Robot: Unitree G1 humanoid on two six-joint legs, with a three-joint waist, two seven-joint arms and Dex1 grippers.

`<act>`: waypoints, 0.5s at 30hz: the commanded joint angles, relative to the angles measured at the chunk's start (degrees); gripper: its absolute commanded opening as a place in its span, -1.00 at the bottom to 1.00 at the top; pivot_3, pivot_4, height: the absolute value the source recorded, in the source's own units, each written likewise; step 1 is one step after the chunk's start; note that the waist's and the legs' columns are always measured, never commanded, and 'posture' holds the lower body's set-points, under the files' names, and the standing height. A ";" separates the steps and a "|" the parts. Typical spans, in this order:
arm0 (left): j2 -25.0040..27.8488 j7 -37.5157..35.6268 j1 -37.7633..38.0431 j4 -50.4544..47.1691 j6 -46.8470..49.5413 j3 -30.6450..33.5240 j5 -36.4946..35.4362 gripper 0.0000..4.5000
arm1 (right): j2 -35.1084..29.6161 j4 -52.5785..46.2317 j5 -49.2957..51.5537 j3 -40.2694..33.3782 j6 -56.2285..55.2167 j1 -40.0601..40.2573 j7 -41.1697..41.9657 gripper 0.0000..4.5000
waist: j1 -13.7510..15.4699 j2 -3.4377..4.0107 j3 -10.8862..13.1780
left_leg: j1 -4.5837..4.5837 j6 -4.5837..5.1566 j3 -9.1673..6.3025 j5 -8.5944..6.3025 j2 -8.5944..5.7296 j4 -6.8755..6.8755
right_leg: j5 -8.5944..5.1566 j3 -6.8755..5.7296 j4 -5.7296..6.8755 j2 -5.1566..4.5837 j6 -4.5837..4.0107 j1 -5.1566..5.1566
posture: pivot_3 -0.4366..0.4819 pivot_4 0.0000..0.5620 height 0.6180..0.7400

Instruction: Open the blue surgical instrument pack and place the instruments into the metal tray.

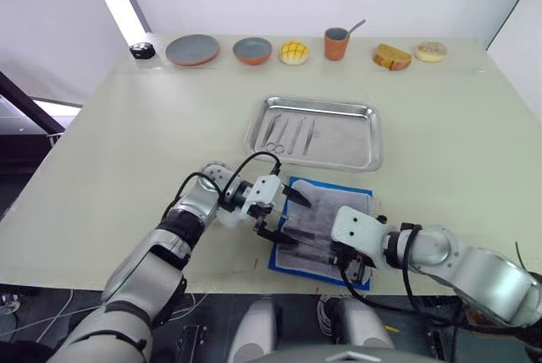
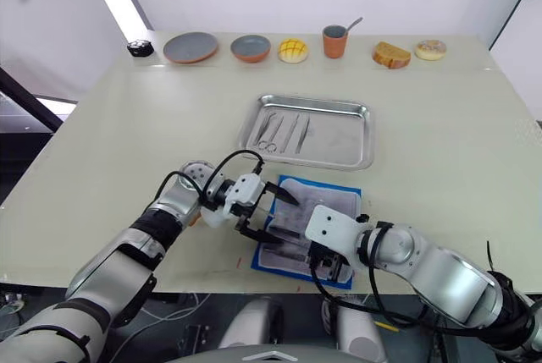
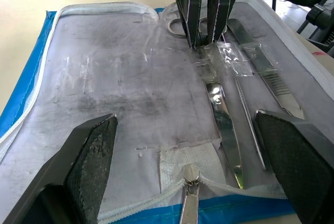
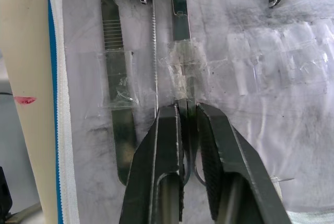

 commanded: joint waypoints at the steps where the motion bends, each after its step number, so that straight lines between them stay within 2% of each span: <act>1: 1.46 -2.47 1.33 3.29 0.47 -1.35 3.27 1.00 | -1.79 1.74 -0.23 1.38 2.65 -0.37 1.20 -0.98 | -0.02 0.01 -0.01 | 0.00 0.00 0.00 0.00 0.00 0.00 | 0.00 0.00 -0.01 0.00 0.00 0.00 | -0.05 -0.47 1.00; 7: 1.03 -2.47 0.71 3.86 0.41 -1.54 3.56 1.00 | -4.78 -0.70 0.97 -0.61 4.40 -6.70 4.87 -0.98 | 0.00 0.03 0.01 | -0.03 0.00 0.00 0.00 -0.03 0.00 | 0.00 0.00 -0.01 -0.03 0.00 -0.01 | -0.05 -0.47 1.00; 15: 0.22 -2.47 0.29 4.19 0.42 -1.46 3.77 1.00 | -4.47 -0.33 3.38 2.67 9.22 -18.74 9.68 -0.98 | -0.02 0.17 0.14 | -0.09 0.00 -0.01 0.00 -0.05 0.01 | 0.00 0.00 -0.02 -0.10 0.00 -0.06 | -0.05 -0.47 1.00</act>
